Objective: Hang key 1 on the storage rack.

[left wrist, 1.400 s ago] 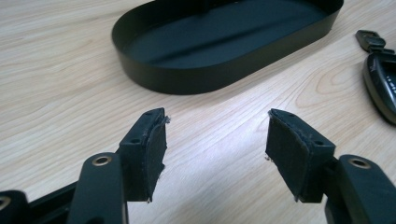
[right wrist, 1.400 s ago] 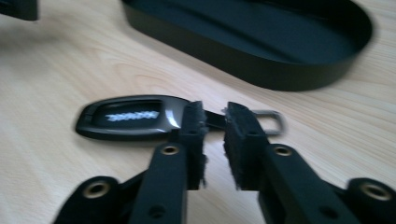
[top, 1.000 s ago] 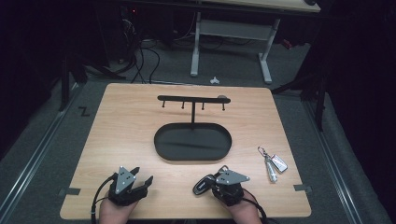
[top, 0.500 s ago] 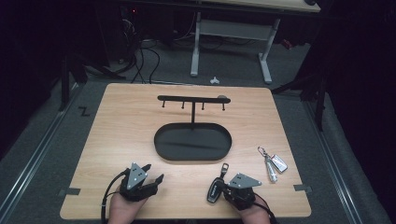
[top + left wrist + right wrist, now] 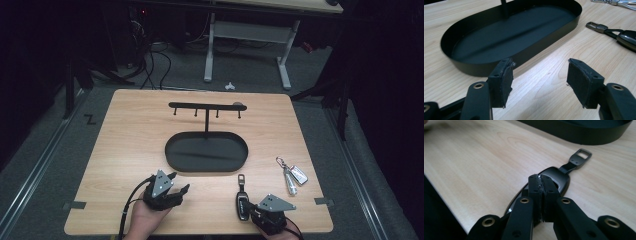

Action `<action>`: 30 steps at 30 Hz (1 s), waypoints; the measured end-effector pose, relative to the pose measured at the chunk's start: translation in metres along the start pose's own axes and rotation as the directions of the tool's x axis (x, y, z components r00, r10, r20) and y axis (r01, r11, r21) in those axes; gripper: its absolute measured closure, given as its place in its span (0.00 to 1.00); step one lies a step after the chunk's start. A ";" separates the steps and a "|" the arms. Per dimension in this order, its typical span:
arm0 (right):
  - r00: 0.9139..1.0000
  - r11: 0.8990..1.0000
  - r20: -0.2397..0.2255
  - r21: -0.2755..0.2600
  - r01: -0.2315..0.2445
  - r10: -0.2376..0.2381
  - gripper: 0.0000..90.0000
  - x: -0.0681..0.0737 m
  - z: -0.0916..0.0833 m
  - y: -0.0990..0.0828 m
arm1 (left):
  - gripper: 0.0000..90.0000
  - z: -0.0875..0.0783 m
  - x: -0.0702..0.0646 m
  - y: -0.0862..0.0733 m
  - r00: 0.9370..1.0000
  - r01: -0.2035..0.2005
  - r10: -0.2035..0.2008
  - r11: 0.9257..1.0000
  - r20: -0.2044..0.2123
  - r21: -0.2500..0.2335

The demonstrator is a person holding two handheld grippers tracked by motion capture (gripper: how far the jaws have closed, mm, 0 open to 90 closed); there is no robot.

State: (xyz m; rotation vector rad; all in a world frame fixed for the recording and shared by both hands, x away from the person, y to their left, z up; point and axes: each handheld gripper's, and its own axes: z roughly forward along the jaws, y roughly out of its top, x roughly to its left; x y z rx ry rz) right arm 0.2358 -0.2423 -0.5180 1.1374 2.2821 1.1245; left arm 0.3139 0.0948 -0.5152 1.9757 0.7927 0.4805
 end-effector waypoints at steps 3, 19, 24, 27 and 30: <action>1.000 1.000 -0.006 0.023 0.016 -0.016 0.97 0.004 0.000 -0.004 | 0.42 0.004 -0.002 0.002 1.000 -0.007 0.007 1.000 0.011 0.002; 0.995 0.999 0.094 0.038 -0.031 0.027 0.96 -0.023 -0.011 -0.017 | 0.42 0.007 -0.003 0.005 1.000 -0.016 0.016 1.000 0.010 0.001; 0.992 0.997 0.100 0.028 -0.074 0.071 0.96 -0.036 -0.014 -0.018 | 0.42 0.004 0.000 0.002 1.000 -0.008 0.008 1.000 0.001 0.002; 0.992 0.996 0.104 0.033 -0.081 0.078 0.96 -0.038 -0.014 -0.019 | 0.42 0.002 0.001 0.001 1.000 -0.004 0.004 1.000 -0.001 0.002; 0.992 0.997 0.101 0.020 -0.076 0.074 0.96 -0.038 -0.015 -0.017 | 0.42 0.001 0.002 0.001 1.000 -0.003 0.003 1.000 -0.002 0.002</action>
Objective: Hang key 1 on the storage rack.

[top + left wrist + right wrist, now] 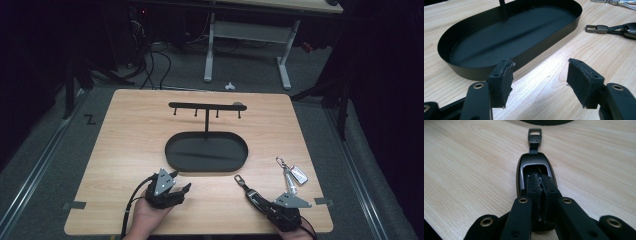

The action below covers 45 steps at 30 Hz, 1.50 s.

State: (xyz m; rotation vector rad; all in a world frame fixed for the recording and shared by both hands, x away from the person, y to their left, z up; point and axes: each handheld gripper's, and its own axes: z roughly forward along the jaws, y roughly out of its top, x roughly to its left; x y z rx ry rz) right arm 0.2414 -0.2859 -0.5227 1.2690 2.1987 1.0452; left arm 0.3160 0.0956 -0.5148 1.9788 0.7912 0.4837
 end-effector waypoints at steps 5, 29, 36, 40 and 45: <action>0.999 0.999 0.034 -0.039 -0.021 0.023 0.96 -0.005 -0.009 0.004 | 0.42 -0.002 0.001 -0.001 1.000 0.008 -0.008 1.000 -0.003 -0.003; 0.988 0.994 0.144 0.081 -0.071 0.059 0.74 -0.038 0.001 0.010 | 0.42 -0.008 0.003 -0.007 1.000 0.009 -0.009 1.000 -0.011 0.016; 0.990 0.981 0.120 0.170 -0.093 0.073 0.69 -0.043 0.005 0.019 | 0.42 -0.008 0.002 -0.009 1.000 0.005 -0.004 1.000 -0.009 0.023; 0.992 0.970 0.111 0.229 -0.081 0.057 0.64 -0.042 0.007 0.025 | 0.42 -0.008 0.002 -0.009 1.000 0.009 -0.009 1.000 -0.005 0.020; 0.993 0.953 0.100 0.290 -0.087 0.060 0.60 -0.042 0.009 0.033 | 0.42 -0.008 0.002 -0.009 1.000 0.011 -0.011 1.000 0.004 0.019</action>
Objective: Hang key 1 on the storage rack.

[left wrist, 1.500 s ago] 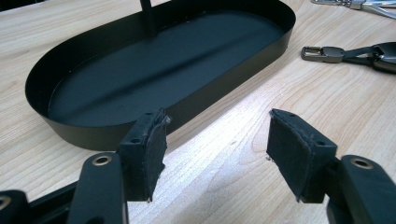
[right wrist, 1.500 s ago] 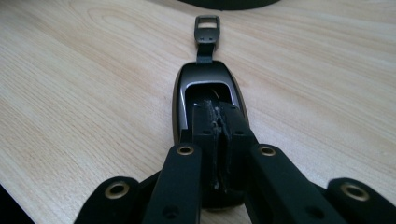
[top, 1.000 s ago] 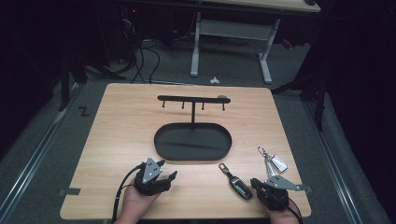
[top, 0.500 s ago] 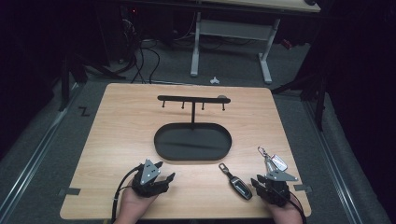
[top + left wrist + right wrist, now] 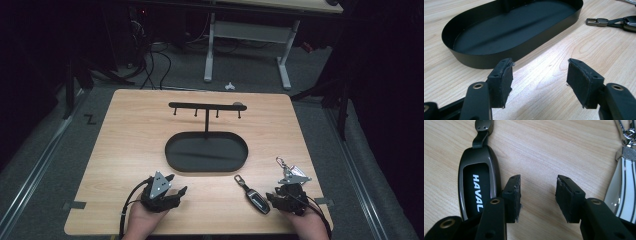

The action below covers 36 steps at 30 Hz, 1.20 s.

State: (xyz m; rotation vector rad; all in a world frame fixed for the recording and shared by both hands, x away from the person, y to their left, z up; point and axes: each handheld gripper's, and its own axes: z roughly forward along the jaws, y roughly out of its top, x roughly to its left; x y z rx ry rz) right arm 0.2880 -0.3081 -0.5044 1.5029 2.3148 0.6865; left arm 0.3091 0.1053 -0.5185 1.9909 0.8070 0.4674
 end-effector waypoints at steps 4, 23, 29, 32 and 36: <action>1.000 0.999 0.024 0.038 0.006 -0.007 0.57 0.000 -0.001 0.008 | 0.42 0.001 -0.001 0.000 1.000 -0.005 0.005 1.000 0.010 0.002; 0.997 0.962 0.036 0.267 0.061 -0.073 0.46 -0.001 0.004 0.041 | 0.42 0.000 -0.001 0.000 1.000 -0.025 0.025 0.999 0.008 -0.025; 0.993 0.936 0.024 0.338 0.102 -0.117 0.42 0.002 0.009 0.047 | 0.39 0.000 -0.001 -0.001 0.999 -0.035 0.034 0.999 -0.003 -0.025; 0.992 0.924 0.017 0.366 0.109 -0.124 0.40 0.002 0.010 0.049 | 0.36 0.000 0.000 -0.001 1.000 -0.030 0.030 0.999 -0.010 -0.025; 0.992 0.909 0.004 0.401 0.112 -0.124 0.38 0.000 0.012 0.053 | 0.26 0.002 0.001 -0.001 1.000 -0.021 0.021 1.000 -0.014 -0.015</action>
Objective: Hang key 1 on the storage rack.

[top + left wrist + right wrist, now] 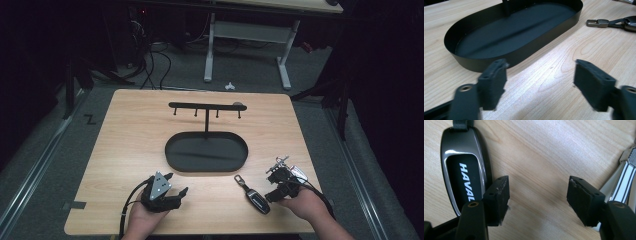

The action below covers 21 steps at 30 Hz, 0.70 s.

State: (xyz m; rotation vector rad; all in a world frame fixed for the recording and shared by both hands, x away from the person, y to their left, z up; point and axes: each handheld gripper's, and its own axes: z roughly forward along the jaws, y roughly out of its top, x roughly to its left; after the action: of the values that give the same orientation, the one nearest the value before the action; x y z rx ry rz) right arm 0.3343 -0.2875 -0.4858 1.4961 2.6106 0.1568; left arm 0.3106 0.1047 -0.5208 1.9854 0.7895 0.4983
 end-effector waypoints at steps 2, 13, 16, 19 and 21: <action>1.000 1.000 -0.004 0.023 0.009 -0.008 0.38 -0.001 0.000 0.002 | 0.20 0.002 0.000 0.000 1.000 0.000 0.000 1.000 -0.012 0.011; 0.999 0.998 -0.023 0.050 0.038 -0.037 0.35 0.002 -0.014 0.020 | 0.14 0.003 -0.001 0.000 1.000 -0.001 0.001 1.000 -0.021 0.028; 0.998 0.997 -0.026 0.053 0.059 -0.058 0.34 0.007 -0.016 0.025 | 0.15 0.003 -0.001 0.000 1.000 -0.003 0.003 1.000 -0.015 0.028; 0.997 0.996 -0.020 0.044 0.072 -0.072 0.34 0.011 -0.017 0.030 | 0.15 0.003 -0.001 0.000 1.000 -0.008 0.009 0.999 -0.014 0.031; 0.997 0.997 -0.027 0.036 0.070 -0.069 0.34 0.015 -0.019 0.034 | 0.15 0.003 -0.001 0.000 1.000 -0.008 0.008 0.999 -0.013 0.031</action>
State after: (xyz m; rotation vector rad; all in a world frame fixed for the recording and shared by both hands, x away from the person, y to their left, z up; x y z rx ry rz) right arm 0.3527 -0.2581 -0.4628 1.4218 2.6962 0.1219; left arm 0.3118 0.1018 -0.5224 2.0162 0.8014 0.5068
